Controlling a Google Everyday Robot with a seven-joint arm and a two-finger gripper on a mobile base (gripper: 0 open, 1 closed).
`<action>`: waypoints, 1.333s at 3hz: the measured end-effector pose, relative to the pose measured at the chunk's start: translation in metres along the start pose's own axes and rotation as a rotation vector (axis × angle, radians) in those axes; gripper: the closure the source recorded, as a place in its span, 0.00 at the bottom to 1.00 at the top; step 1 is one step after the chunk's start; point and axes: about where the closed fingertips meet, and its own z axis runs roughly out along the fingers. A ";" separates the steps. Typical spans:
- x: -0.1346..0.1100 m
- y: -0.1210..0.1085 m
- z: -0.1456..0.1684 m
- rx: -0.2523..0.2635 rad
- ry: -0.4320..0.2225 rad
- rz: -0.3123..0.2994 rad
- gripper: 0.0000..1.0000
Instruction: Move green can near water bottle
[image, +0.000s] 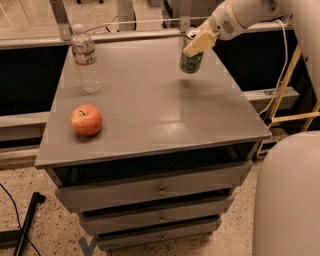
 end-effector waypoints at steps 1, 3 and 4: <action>-0.065 0.010 -0.013 -0.014 -0.040 -0.109 1.00; -0.123 0.048 0.055 -0.165 -0.034 -0.162 1.00; -0.133 0.070 0.087 -0.261 -0.052 -0.155 1.00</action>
Offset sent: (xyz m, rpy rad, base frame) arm 0.0255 0.1376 0.0932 -0.0523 -0.0433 0.2593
